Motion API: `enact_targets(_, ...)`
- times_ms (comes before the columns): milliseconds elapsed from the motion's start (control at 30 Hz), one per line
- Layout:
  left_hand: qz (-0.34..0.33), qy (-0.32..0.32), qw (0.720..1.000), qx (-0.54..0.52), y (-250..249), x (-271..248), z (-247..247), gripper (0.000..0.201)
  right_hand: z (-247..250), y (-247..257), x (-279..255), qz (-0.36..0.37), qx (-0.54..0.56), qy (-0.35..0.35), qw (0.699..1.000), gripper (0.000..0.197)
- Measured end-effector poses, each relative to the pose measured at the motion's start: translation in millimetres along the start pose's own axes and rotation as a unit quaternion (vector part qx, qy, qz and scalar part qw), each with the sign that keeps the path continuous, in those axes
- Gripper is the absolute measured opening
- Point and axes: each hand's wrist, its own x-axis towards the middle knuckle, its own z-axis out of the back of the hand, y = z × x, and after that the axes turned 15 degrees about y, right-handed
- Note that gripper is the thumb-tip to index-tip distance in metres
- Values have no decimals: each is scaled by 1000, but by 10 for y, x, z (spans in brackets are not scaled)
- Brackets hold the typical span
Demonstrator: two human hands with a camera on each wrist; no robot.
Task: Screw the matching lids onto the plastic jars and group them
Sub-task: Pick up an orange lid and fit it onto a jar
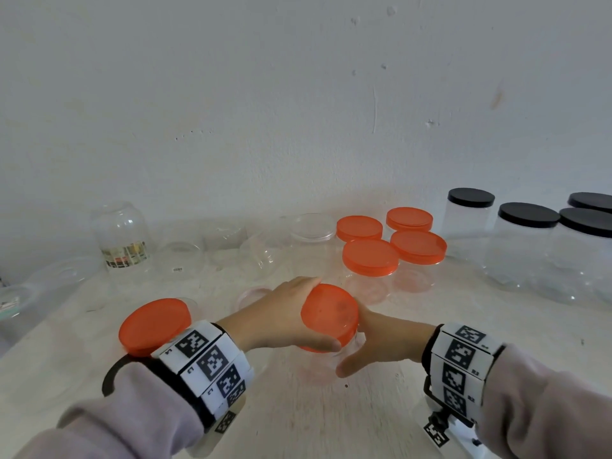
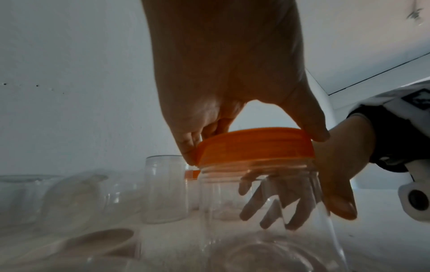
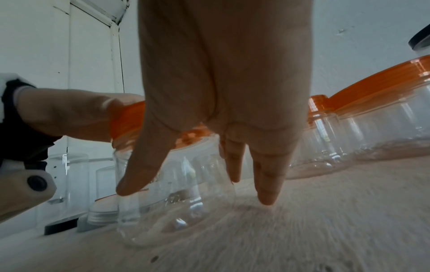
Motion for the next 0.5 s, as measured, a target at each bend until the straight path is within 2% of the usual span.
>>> enact_targets(167,-4,11,999,-37,92,-22,-25,125,140,26,-27,-39,-17,11,999,115)
enact_targets(300,18,35,993,-108,248,-84,-37,131,336,186,-130,-19,-34,26,999,122)
enact_targets(400,28,62,982,-174,339,-100,-91,127,402,386,-148,-5,-103,35,994,118)
enact_targets(500,-2,70,971,-228,366,-77,-139,113,394,593,-97,-13,-186,65,980,113)
